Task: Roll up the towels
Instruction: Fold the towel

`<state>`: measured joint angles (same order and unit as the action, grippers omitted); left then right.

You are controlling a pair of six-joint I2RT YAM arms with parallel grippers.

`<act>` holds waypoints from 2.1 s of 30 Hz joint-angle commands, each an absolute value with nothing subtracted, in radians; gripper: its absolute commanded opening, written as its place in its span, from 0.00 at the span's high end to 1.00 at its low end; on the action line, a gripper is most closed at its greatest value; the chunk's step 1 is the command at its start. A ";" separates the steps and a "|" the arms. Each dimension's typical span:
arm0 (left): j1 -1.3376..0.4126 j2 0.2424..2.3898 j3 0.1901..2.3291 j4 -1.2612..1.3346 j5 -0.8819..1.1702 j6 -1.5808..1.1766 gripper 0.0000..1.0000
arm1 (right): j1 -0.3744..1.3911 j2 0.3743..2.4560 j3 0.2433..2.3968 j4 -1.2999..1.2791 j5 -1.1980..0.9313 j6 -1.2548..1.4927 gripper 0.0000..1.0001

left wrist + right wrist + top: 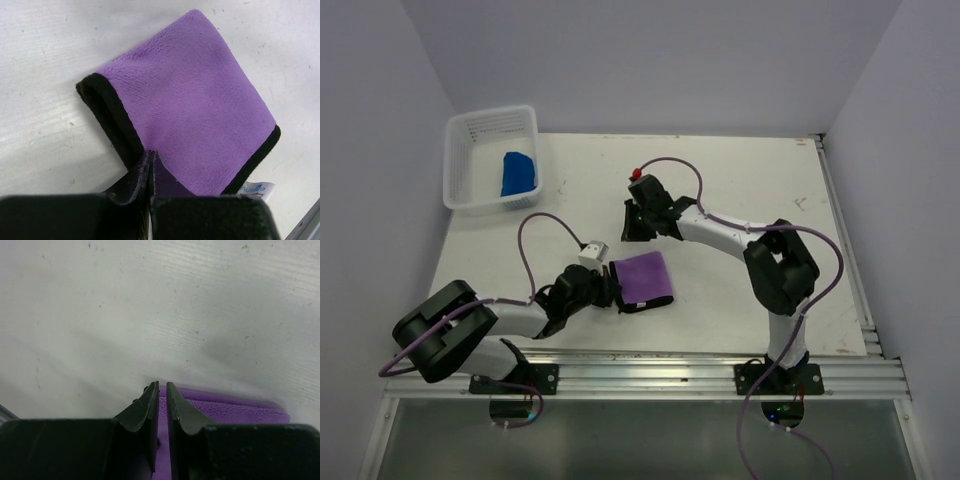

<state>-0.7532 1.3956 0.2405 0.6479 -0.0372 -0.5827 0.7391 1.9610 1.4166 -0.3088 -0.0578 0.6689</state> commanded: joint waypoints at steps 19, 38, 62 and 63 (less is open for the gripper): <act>-0.756 1.361 0.262 0.580 -0.067 -0.548 1.00 | 0.802 1.822 1.259 -0.209 -0.161 0.752 1.00; -0.756 1.338 0.262 0.563 -0.060 -0.543 1.00 | 0.804 2.019 1.307 -0.175 -0.167 0.761 1.00; -0.756 1.258 0.259 0.506 -0.064 -0.532 1.00 | 0.710 1.515 1.140 -0.405 -0.014 0.670 0.65; -0.756 1.255 0.258 0.500 -0.063 -0.532 1.00 | 0.710 1.490 1.079 -0.405 -0.006 0.682 0.64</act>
<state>-0.7532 1.2850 0.2504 0.5068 -0.0528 -0.5560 0.7063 1.5654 1.1889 -0.3630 -0.0620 0.6861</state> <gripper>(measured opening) 0.005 0.347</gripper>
